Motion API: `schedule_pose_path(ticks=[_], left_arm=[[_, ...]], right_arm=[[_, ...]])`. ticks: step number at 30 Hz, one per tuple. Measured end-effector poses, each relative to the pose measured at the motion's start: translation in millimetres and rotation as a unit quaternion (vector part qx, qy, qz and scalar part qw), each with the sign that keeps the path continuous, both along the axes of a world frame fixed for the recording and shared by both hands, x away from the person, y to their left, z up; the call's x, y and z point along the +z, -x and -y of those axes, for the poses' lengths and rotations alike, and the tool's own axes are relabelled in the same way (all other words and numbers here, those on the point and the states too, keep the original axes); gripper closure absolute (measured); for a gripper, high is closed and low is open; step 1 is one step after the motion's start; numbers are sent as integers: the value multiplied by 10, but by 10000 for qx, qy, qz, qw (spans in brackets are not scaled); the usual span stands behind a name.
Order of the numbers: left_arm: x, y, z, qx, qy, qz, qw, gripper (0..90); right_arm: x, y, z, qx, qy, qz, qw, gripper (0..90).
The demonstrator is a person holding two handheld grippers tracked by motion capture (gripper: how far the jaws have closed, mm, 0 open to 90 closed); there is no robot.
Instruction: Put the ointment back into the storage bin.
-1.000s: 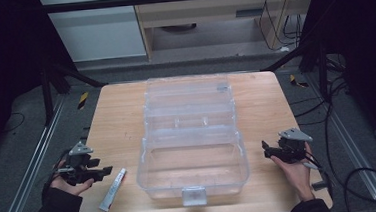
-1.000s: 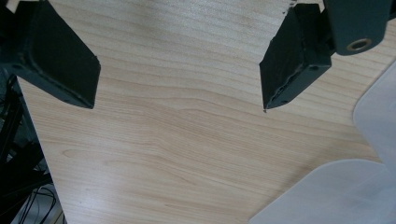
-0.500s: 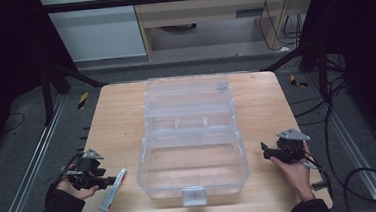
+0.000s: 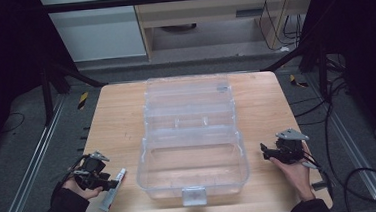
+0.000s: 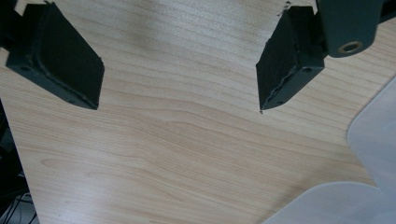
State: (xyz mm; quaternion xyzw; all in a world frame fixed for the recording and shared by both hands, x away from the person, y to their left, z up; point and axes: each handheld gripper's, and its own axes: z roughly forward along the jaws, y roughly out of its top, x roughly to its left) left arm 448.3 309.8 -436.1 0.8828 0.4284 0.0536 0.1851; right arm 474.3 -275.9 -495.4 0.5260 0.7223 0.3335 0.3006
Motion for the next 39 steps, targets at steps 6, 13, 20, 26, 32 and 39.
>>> schedule_pose_path(ticks=[6, 13, 20, 26, 32, 39], left_arm=[[-68, -35, 39, -28, -34, -124, 9999, 564], [-133, -64, 72, -33, -95, -196, 9998, 577], [-185, -105, 95, -18, -164, -252, 9995, 624], [-235, -127, 119, -58, -245, -271, 9993, 659], [-257, -144, 129, -123, -279, -277, 9991, 690], [-270, -158, 129, -277, -324, -272, 9987, 695]], right_arm=[[-16, -11, -7, 69, 23, -83, 9999, 162], [-23, -16, -10, 112, 43, -110, 9999, 169], [-26, -19, -15, 151, 30, -166, 9997, 182], [-28, -18, -18, 179, 37, -179, 9997, 187], [-30, -19, -20, 181, 37, -197, 9996, 189], [-37, -28, -19, 204, 90, -216, 9995, 190]])
